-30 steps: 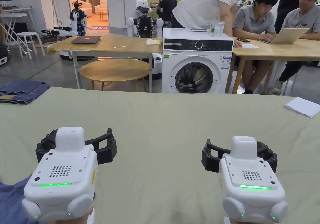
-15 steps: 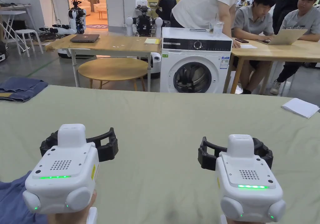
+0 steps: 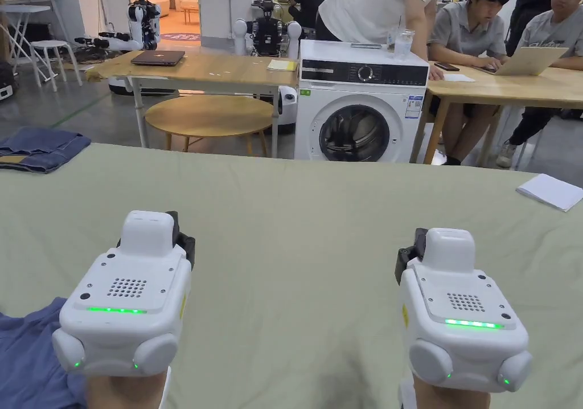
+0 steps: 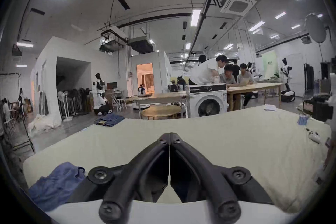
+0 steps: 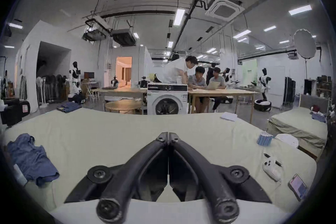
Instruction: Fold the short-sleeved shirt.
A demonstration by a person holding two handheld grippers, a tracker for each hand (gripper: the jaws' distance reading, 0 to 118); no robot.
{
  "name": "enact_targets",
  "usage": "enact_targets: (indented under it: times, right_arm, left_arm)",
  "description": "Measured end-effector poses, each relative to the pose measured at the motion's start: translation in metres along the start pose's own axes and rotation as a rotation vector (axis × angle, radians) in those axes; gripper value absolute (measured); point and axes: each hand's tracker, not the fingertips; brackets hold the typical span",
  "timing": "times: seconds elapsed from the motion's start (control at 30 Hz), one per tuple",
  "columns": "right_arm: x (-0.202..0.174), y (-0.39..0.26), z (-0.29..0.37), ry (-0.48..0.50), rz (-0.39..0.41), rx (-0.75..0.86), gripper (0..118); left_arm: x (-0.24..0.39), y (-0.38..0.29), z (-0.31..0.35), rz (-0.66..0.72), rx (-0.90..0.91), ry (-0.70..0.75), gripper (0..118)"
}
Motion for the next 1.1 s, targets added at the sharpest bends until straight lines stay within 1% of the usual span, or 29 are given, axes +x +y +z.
enact_targets:
  times: [0.03,0.13,0.2,0.37,0.43,0.5,0.57,0.6,0.63,0.7,0.77,0.9,1.0,1.07,1.1]
  right_arm:
    - [-0.001,0.000,0.001,0.022,-0.005,0.000,0]
    - [-0.011,0.002,-0.001,0.021,0.032,-0.003,0]
    - [-0.019,0.003,-0.003,0.029,0.042,0.002,0]
    - [-0.052,0.007,-0.006,0.076,0.023,0.014,0]
    - [-0.069,0.008,-0.006,0.130,0.007,0.024,0]
    - [-0.092,0.009,-0.006,0.174,0.019,0.026,0]
    - [-0.116,0.008,-0.004,0.229,0.031,0.025,0]
    - [-0.129,0.008,-0.003,0.257,0.038,0.019,0]
    - [-0.139,0.007,-0.003,0.264,0.038,0.014,0]
    - [-0.166,0.006,0.005,0.332,0.023,-0.008,0]
    - [-0.189,0.004,0.011,0.361,0.034,-0.010,0]
    - [-0.226,-0.006,0.021,0.461,0.086,-0.026,0]
    - [-0.243,-0.013,0.026,0.500,0.113,-0.044,0]
    - [-0.251,-0.017,0.029,0.519,0.132,-0.048,0]
    - [-0.253,-0.020,0.029,0.528,0.145,-0.054,0]
  left_arm:
    - [0.001,0.001,-0.001,-0.010,-0.015,0.033,0]
    - [-0.009,0.002,-0.002,0.035,-0.030,0.033,0]
    - [-0.019,0.001,0.001,0.059,-0.033,0.030,0]
    - [-0.051,0.000,0.013,0.025,-0.044,0.095,0]
    - [-0.071,0.000,0.023,0.024,-0.041,0.129,0]
    - [-0.093,0.000,0.034,0.027,-0.043,0.186,0]
    - [-0.115,-0.001,0.043,0.003,-0.063,0.256,0]
    - [-0.127,-0.001,0.049,-0.017,-0.083,0.271,0]
    - [-0.137,-0.001,0.053,-0.021,-0.091,0.280,0]
    - [-0.165,-0.005,0.065,-0.003,-0.103,0.276,0]
    - [-0.186,-0.008,0.073,0.010,-0.159,0.337,0]
    - [-0.235,-0.019,0.086,0.118,-0.270,0.350,0]
    - [-0.271,-0.038,0.078,0.148,-0.420,0.361,0]
    - [-0.283,-0.046,0.080,0.218,-0.523,0.317,0]
    - [-0.293,-0.051,0.079,0.278,-0.518,0.278,0]
